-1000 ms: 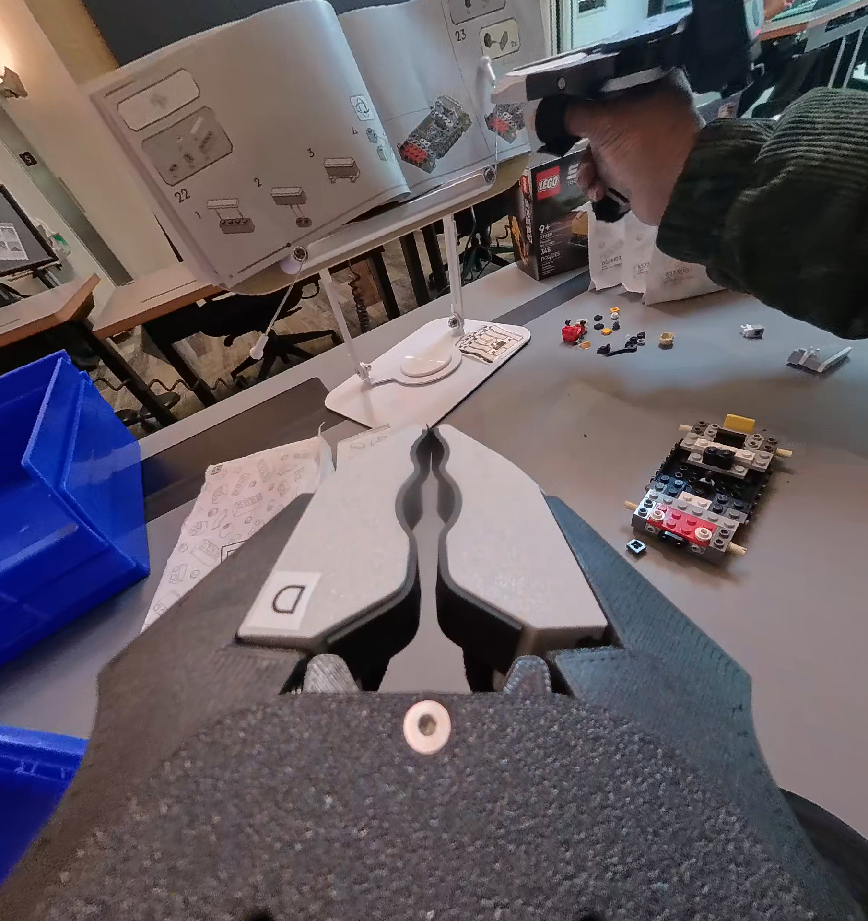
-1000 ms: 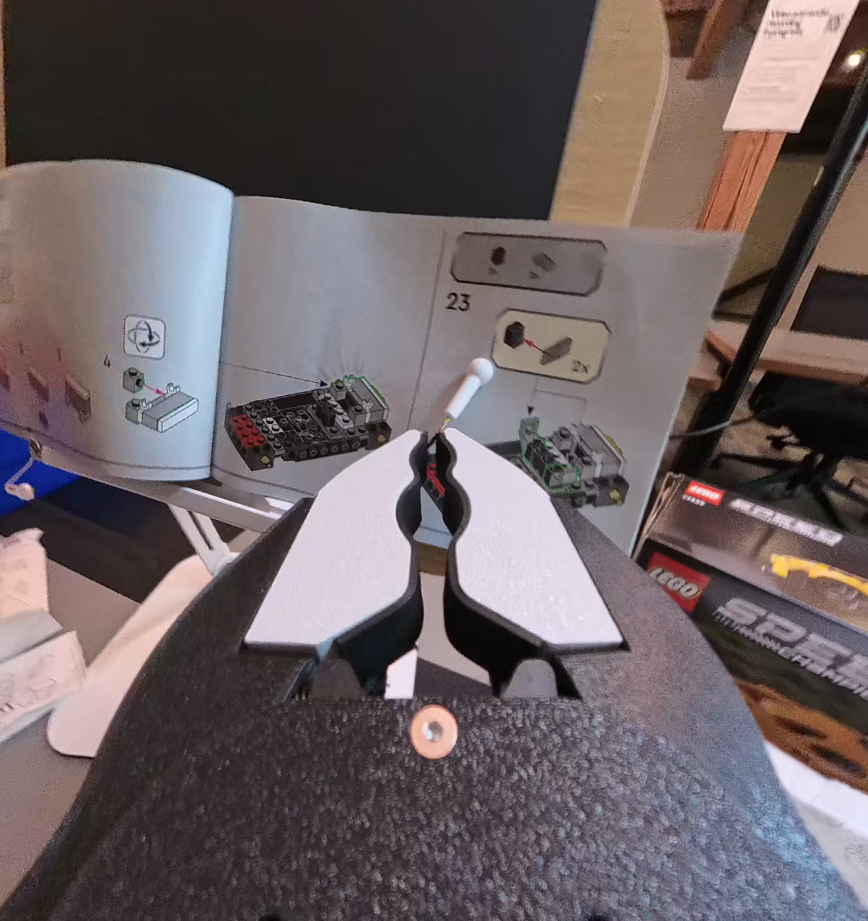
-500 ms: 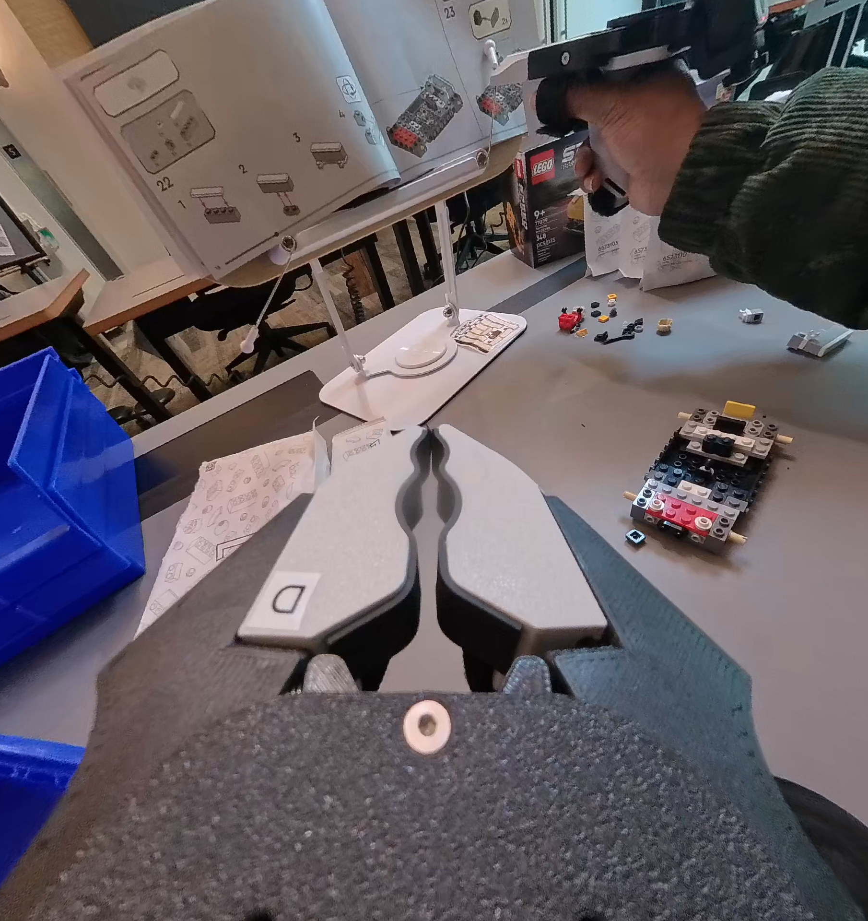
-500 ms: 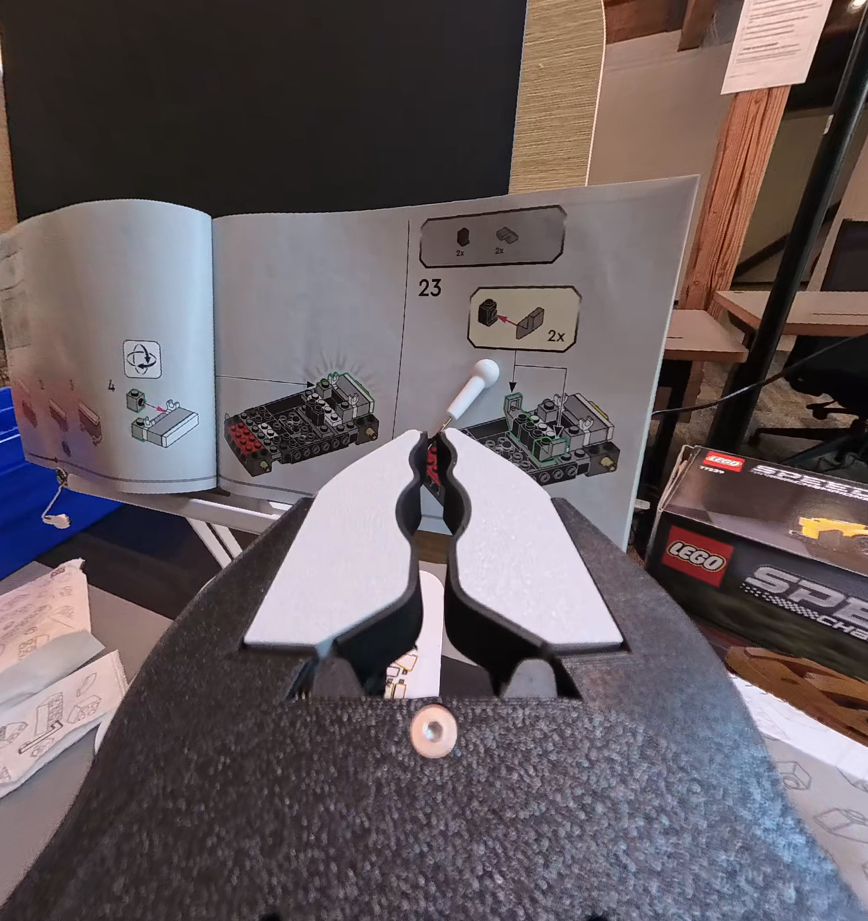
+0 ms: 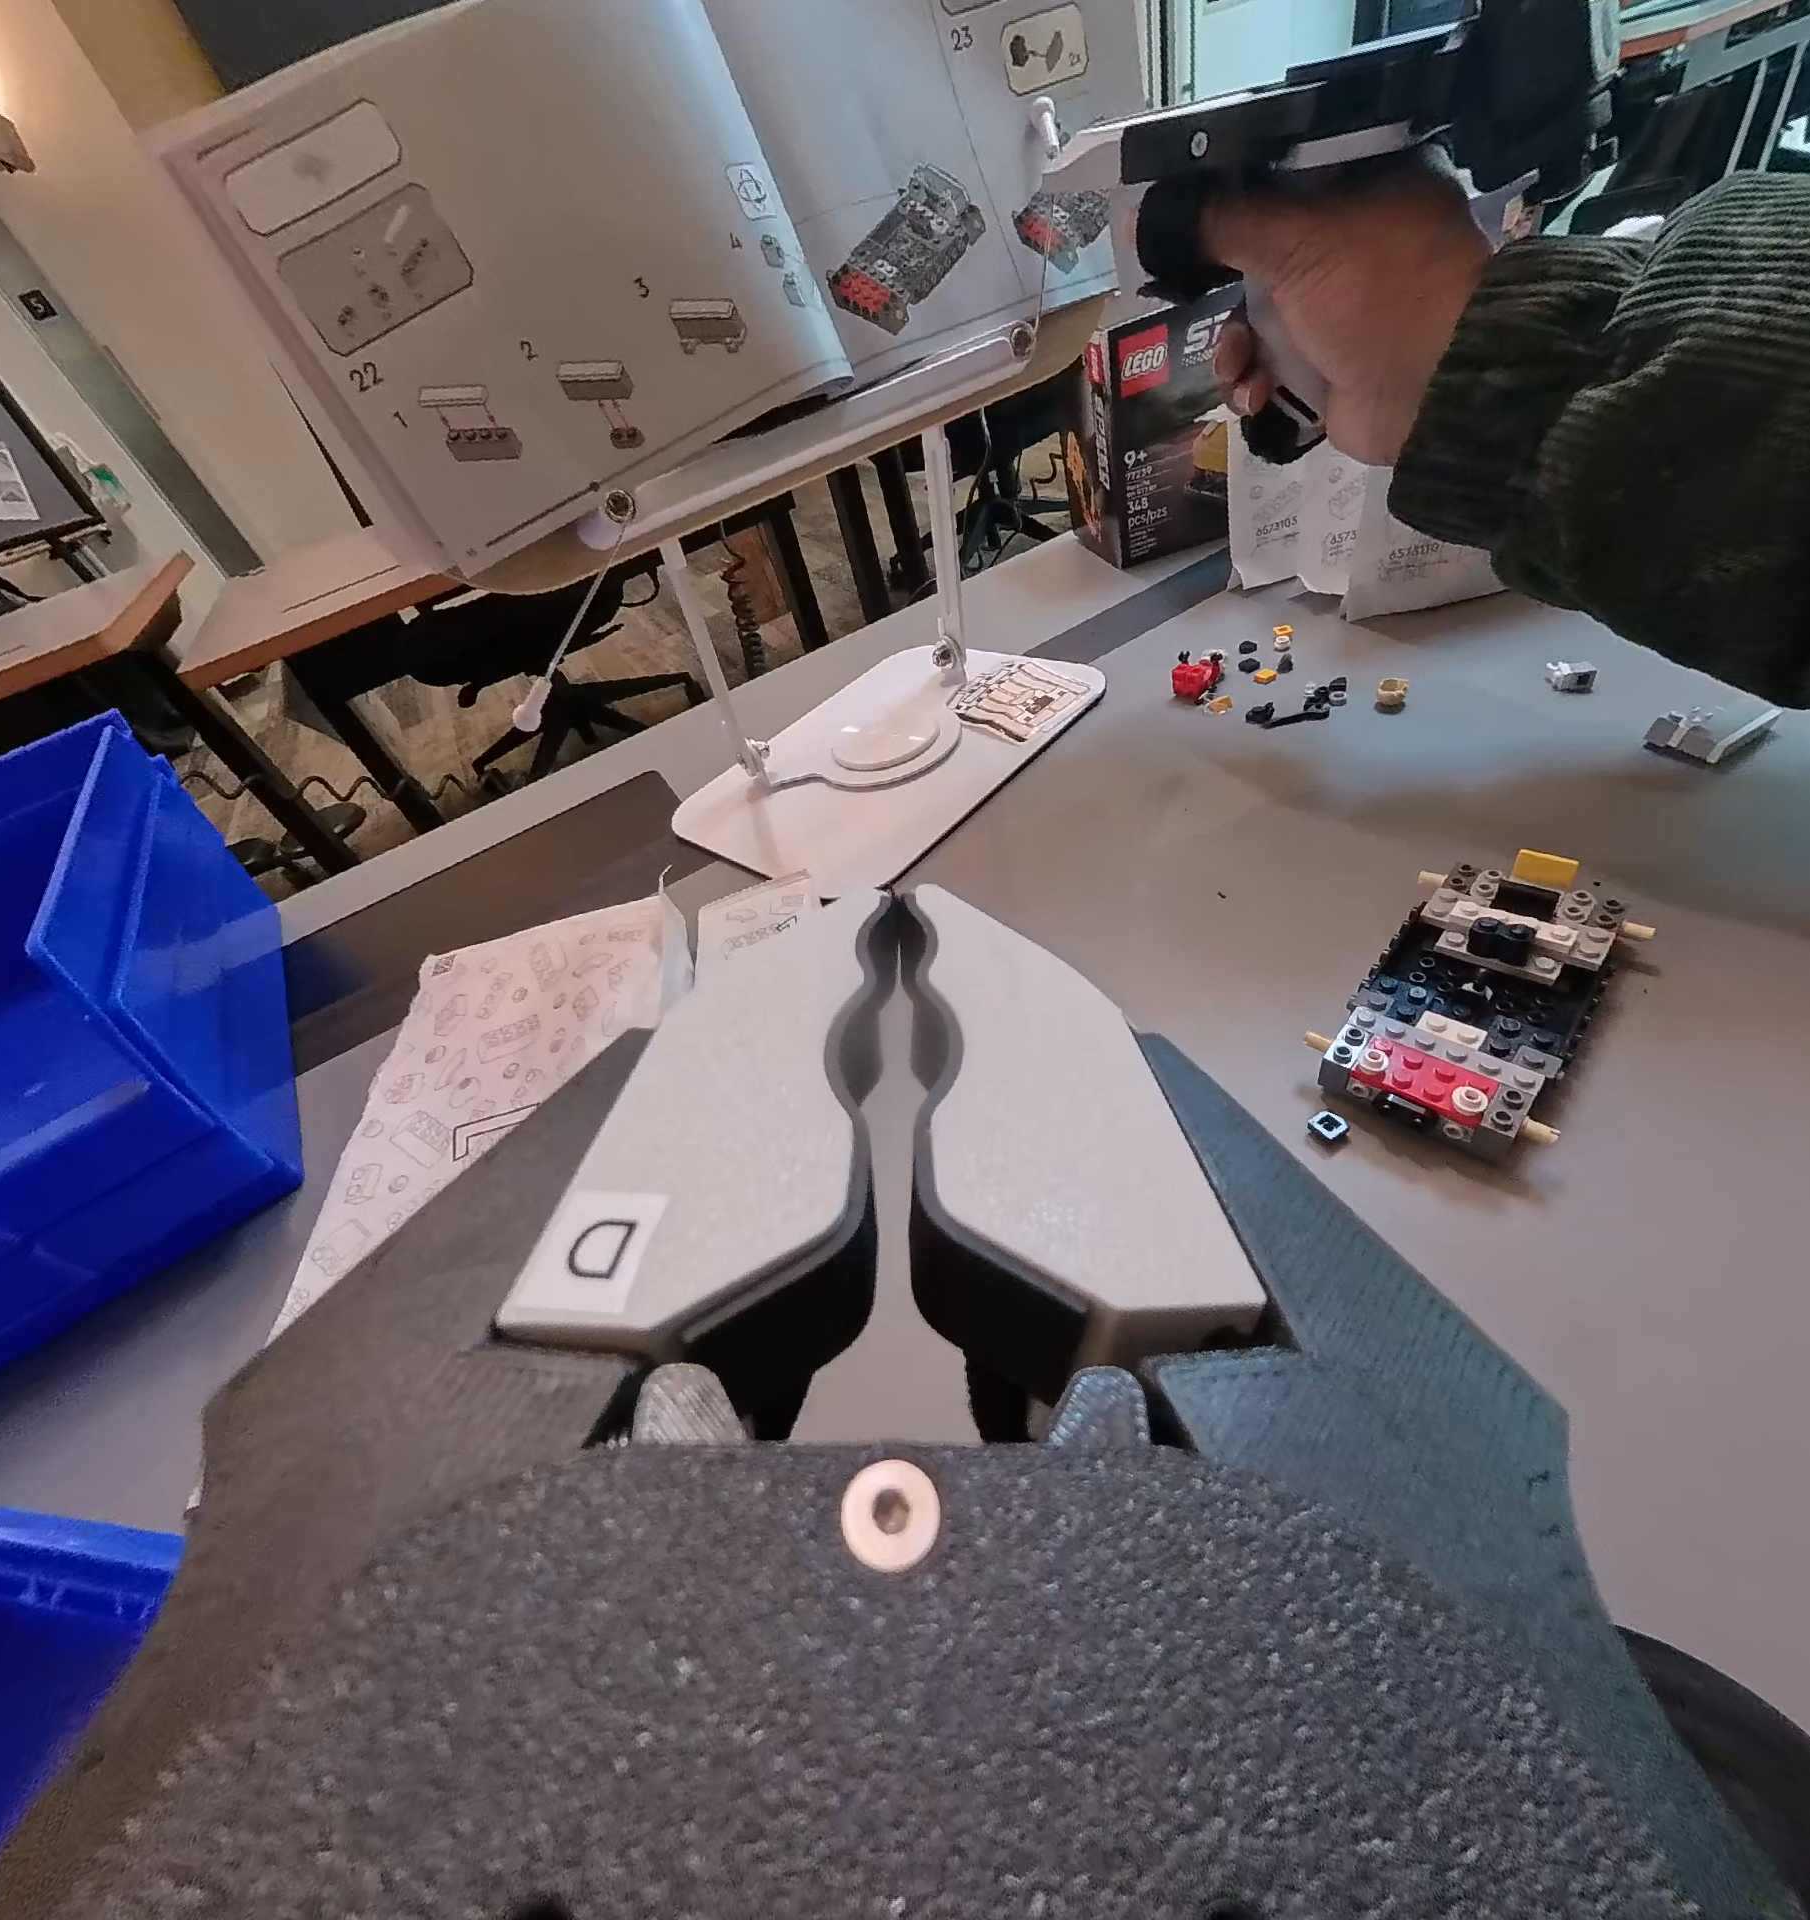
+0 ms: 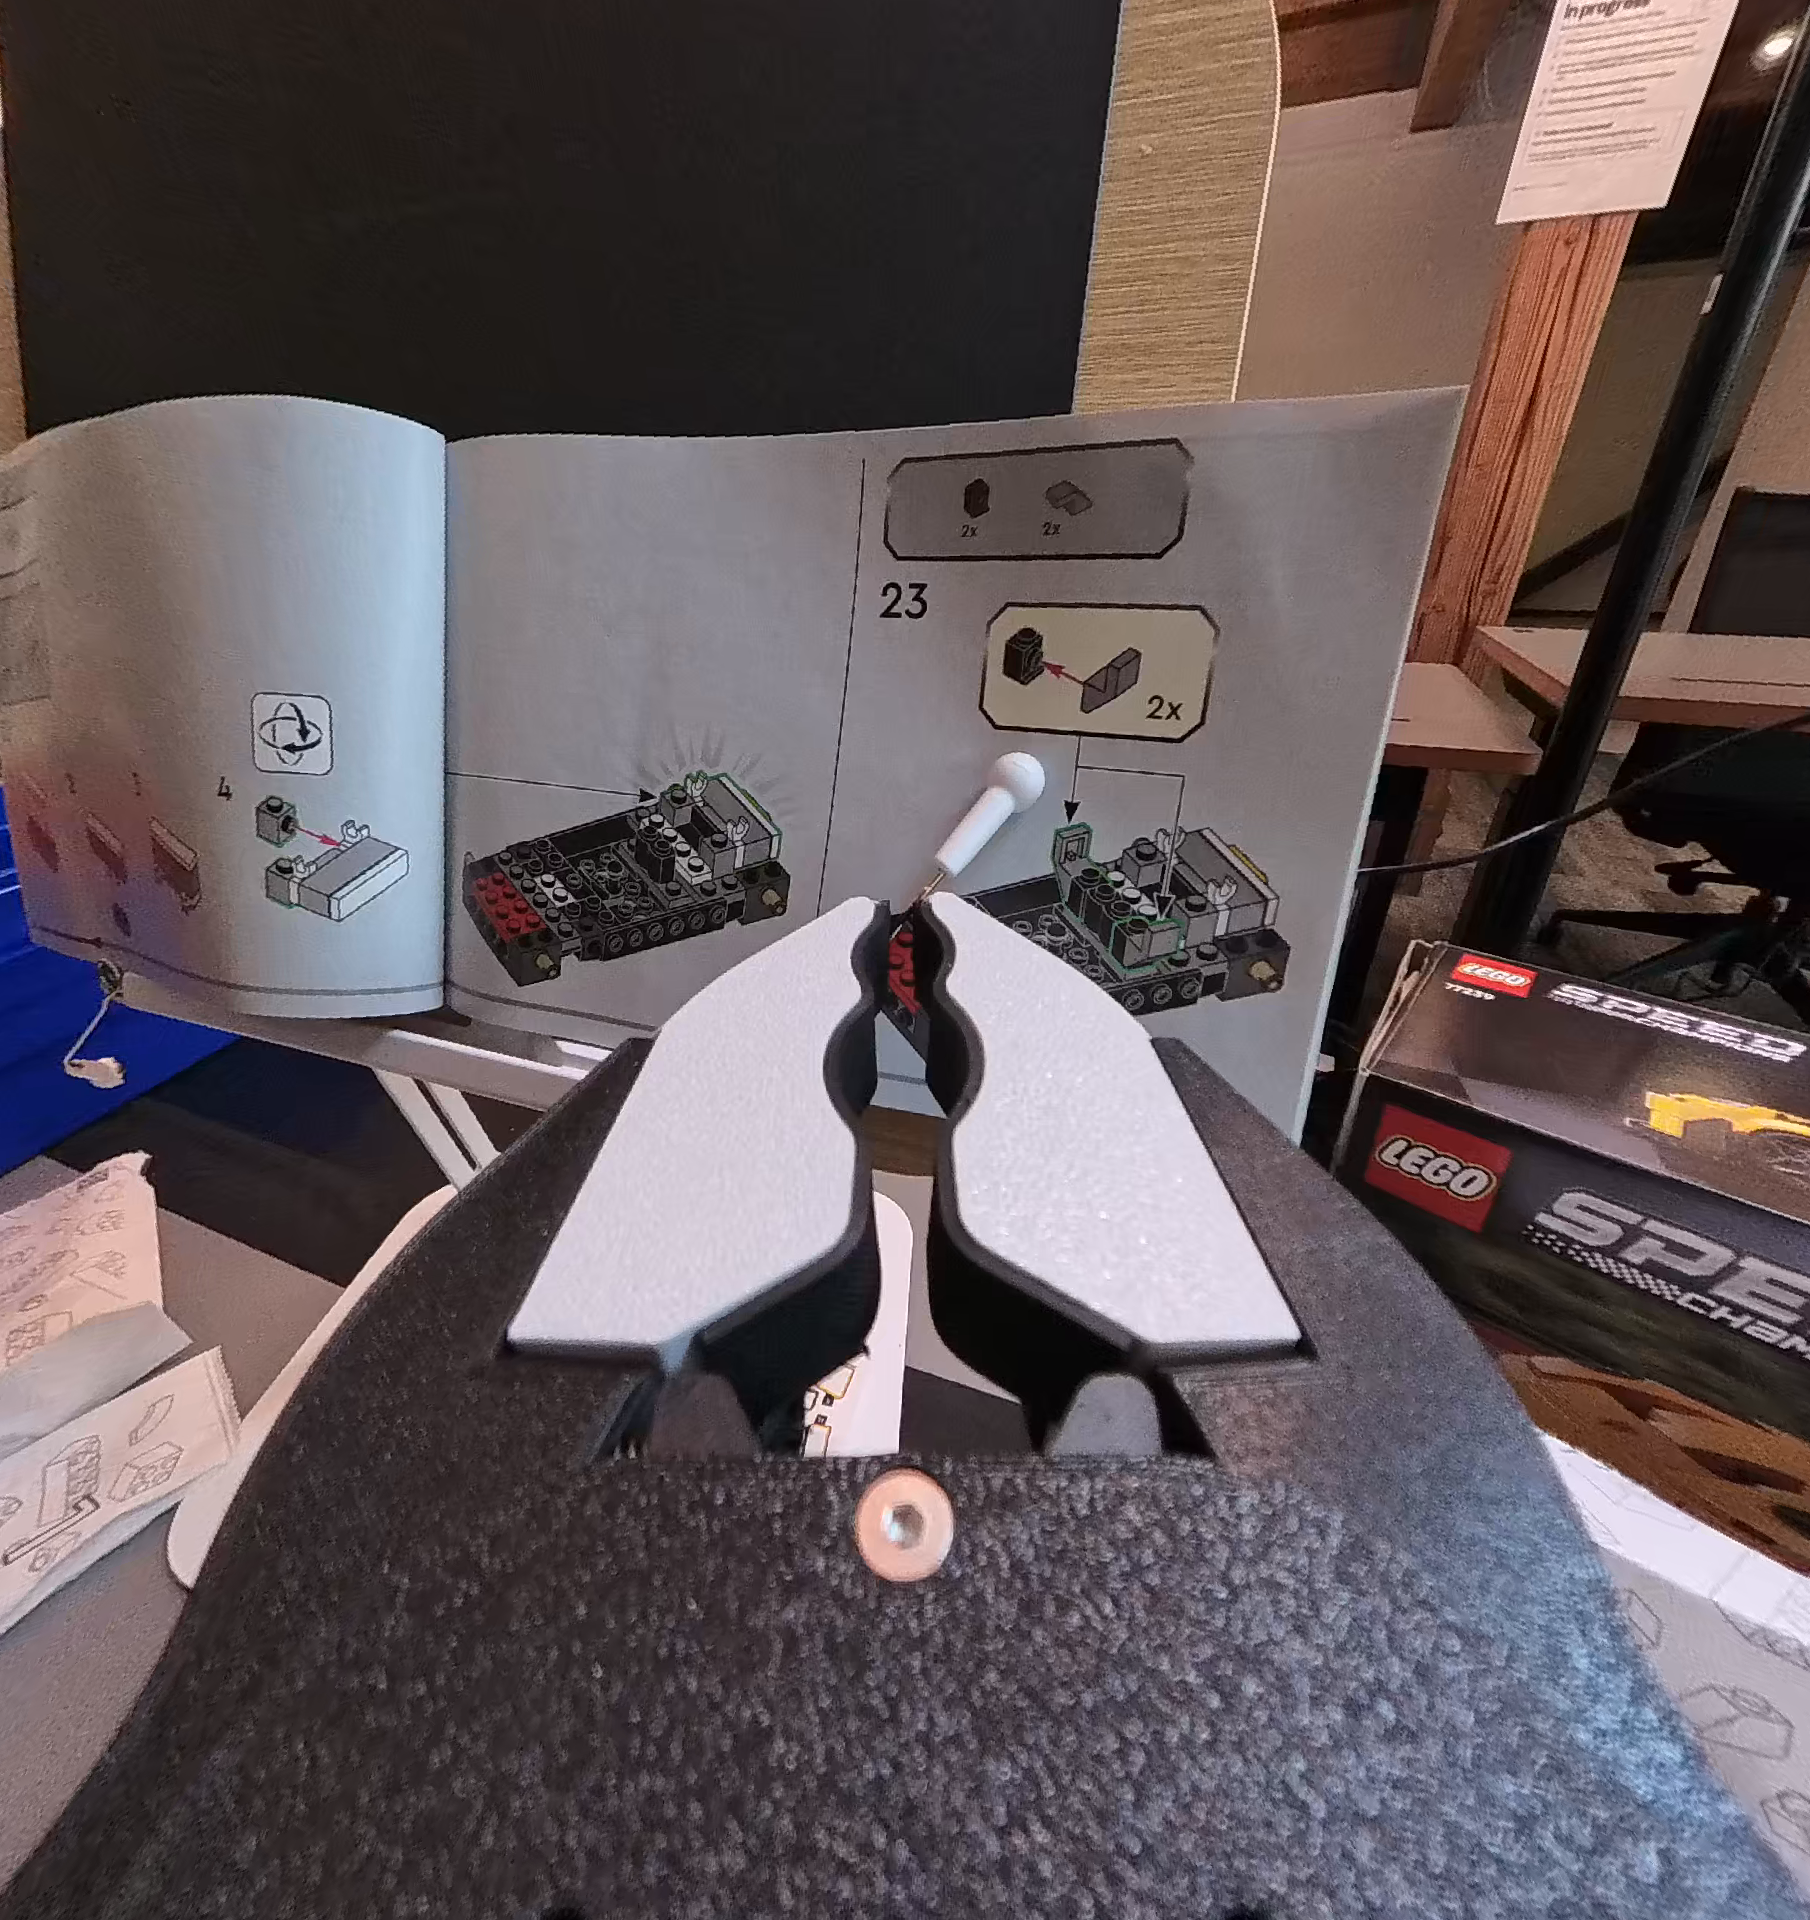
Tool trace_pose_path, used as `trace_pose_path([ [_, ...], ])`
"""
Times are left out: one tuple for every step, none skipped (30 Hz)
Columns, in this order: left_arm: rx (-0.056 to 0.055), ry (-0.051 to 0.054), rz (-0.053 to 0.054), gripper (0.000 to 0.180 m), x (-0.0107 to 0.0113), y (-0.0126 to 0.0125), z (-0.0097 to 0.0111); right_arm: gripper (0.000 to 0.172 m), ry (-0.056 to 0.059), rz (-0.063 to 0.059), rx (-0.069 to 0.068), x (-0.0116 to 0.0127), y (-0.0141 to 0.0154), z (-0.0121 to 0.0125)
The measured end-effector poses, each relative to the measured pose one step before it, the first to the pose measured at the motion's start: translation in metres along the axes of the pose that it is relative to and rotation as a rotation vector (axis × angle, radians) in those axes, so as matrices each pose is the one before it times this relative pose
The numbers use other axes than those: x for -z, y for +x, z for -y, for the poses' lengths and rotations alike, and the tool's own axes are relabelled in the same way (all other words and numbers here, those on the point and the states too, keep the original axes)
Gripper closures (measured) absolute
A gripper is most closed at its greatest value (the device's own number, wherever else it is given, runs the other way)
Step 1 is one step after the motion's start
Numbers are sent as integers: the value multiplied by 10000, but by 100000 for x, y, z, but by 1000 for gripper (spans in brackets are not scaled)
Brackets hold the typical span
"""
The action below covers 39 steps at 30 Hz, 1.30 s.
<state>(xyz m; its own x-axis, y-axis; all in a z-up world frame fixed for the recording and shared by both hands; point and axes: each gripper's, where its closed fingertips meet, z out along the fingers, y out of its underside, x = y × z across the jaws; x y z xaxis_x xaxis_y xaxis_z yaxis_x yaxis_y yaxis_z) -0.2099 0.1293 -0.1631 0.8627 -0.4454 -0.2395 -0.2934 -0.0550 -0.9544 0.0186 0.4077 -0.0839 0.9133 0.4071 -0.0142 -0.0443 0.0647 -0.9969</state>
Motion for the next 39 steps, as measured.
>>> trace_pose_path([
  [-22, -2, -1, 180, -10, 7, -16, 168, 6, -6, 7, 20, -8, -10],
  [-7, -20, -7, 180, -25, 13, -37, 168, 11, -3, 17, 37, -36, -4],
  [-7, -15, -7, 180, -26, 7, -43, 169, 17, -2, 23, 44, -58, -14],
  [0, -20, -8, 180, -31, 9, -49, 168, 4, 7, 42, 41, -115, -72],
  [5, -14, -7, 180, -31, 2, -45, 168, -15, -11, 61, 22, -84, -129],
  [4, -13, -5, 180, -25, 10, -31, 168, -15, -22, 67, -4, -77, -141],
  [-2, -14, -6, 180, -25, 6, -32, 168, 2, -16, 46, 5, -55, -126],
  [-4, -11, -6, 180, -28, 7, -39, 168, 12, -7, 5, 8, -46, -103],
  [2, -24, -5, 180, -39, 4, -63, 168, 24, -6, -19, -3, -43, -68],
  [8, -23, -11, 180, -45, 2, -64, 168, 36, -16, -14, 4, -11, -21],
  [9, -19, -14, 180, -35, 3, -62, 169, 32, -22, 13, -8, -11, 13],
  [8, -18, -12, 180, -29, 10, -48, 169, 24, -21, 23, -3, -5, 12],
  [2, -14, -9, 180, -36, 11, -40, 169, 21, -11, 20, 2, -10, 10],
  [-2, -18, -6, 180, -44, 1, -55, 169, 19, 0, 20, 4, -4, -4],
  [-3, -18, -6, 180, -37, 12, -43, 169, 12, 9, 15, -8, -1, 6],
  [0, -20, -17, 180, -32, 19, -48, 169, 10, 14, 11, 3, 7, -6],
  [-4, -11, -11, 180, -24, 27, -35, 169, 11, 13, 13, -7, -9, 4],
  [-9, -9, -6, 180, -33, 10, -22, 169, 11, 9, 27, -7, -16, 15],
  [-6, -18, -10, 180, -28, 19, -44, 169, 10, 3, 45, -4, -17, 5],
  [-3, -15, -13, 180, -28, 23, -30, 169, 7, -1, 51, -3, -7, 11],
  [-2, -8, -10, 180, -20, 15, -24, 169, 6, 4, 42, -11, -16, 8],
  [-2, -7, -2, 180, -10, 8, -14, 169, 0, 7, 22, -4, -2, 0],
  [5, -6, 1, 180, -7, 0, -16, 169, 2, 10, 4, -6, 2, -8],
  [16, -2, -1, 180, 1, -9, -7, 169, -1, 10, 0, 5, -4, -1],
  [21, 2, -2, 180, -7, -17, -5, 169, -5, 9, 2, -2, 2, -7],
  [17, -2, -5, 180, 1, -3, -8, 169, -5, 6, 11, 2, 1, 4],
  [9, -10, -6, 180, -7, -4, -14, 169, -5, 0, 16, -1, 1, -6],
  [1, -5, 1, 180, 1, 1, -16, 169, -8, -3, 14, -7, 9, -12],
  [8, -6, 0, 180, 4, 5, -8, 169, -4, 1, -1, 7, 7, -6],
  [31, -7, -6, 180, 9, 0, -17, 169, 3, 5, -23, -12, 3, 2],
  [45, 3, 14, 180, -6, -45, 1, 169, 2, 0, -19, 8, 5, -8],
  [17, 32, 65, 180, 9, -113, 35, 169, -5, -5, -12, -10, 15, -9],
  [-6, 65, 76, 180, 14, -136, 63, 169, -1, 4, -39, -9, -6, -3],
  [-22, 99, -18, 180, 30, -13, 123, 169, 1, 8, -50, -17, -6, 9],
  [21, 94, -40, 180, 32, 3, 108, 169, 1, 2, -30, -6, 11, -11],
  [42, 85, -26, 180, 30, -26, 93, 169, 5, -3, -7, -8, 12, -4],
  [22, 96, -45, 180, 42, -14, 95, 169, -10, -15, 15, -1, 12, -13],
  [21, 112, -66, 180, 53, 19, 135, 169, -21, -10, -16, 23, 20, -27],
  [24, 103, -40, 180, 54, -23, 113, 170, -13, 5, -72, 14, 6, -8],
])
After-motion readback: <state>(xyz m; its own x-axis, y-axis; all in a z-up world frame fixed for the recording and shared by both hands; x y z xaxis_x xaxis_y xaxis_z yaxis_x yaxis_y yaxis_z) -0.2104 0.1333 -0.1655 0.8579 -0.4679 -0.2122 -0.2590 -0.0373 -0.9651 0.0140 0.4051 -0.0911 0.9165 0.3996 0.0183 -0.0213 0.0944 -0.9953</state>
